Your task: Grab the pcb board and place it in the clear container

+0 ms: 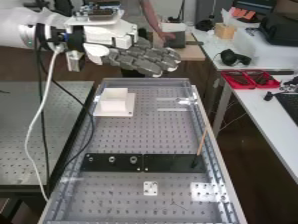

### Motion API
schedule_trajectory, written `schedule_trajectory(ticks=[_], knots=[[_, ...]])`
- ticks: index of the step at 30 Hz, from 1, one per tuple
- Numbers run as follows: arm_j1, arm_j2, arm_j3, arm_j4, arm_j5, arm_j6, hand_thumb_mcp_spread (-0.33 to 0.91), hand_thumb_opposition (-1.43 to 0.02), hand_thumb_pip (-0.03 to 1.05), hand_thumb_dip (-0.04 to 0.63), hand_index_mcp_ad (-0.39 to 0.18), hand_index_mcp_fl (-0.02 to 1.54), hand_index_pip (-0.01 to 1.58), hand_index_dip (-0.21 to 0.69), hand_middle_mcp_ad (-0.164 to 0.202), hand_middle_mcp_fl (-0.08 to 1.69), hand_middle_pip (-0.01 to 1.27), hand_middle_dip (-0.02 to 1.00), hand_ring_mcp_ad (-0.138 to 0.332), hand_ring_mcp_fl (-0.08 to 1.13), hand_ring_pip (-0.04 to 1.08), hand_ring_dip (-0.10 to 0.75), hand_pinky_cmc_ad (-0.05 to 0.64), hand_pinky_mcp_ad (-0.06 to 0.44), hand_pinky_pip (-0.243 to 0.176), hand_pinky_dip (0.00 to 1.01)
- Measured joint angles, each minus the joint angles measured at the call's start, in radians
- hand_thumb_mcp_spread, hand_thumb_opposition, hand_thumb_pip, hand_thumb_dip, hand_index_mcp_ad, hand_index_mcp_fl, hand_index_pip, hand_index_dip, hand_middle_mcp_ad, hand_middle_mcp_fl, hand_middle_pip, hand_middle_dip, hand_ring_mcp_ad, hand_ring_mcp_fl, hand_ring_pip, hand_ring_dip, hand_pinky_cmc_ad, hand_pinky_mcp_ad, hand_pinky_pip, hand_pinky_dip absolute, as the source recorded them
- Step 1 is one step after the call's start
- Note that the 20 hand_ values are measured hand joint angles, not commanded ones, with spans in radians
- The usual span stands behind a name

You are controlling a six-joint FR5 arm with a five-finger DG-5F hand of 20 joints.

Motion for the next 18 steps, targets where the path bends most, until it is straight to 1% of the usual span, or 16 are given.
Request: schedule_trajectory(ticks=[4,6,18], knots=[[-0.012,0.001,0.018,-0.019,-0.012,-0.011,0.51,-0.76,0.27,0.176,-0.138,0.39,0.07,0.421,0.059,0.03,0.13,0.14,0.201,0.0,0.08,0.009,0.278,0.166,-0.093,0.18],[-0.015,0.003,0.02,-0.022,-0.015,-0.016,0.51,-0.76,0.27,0.178,-0.138,0.39,0.08,0.429,0.059,0.03,0.13,0.14,0.201,0.0,0.08,0.009,0.295,0.169,-0.093,0.18],[-0.017,0.018,0.011,-0.022,-0.049,-0.028,0.51,-0.76,0.27,0.176,-0.138,0.39,0.07,0.429,0.059,0.03,0.13,0.14,0.202,0.0,0.08,0.009,0.295,0.164,-0.094,0.18]])
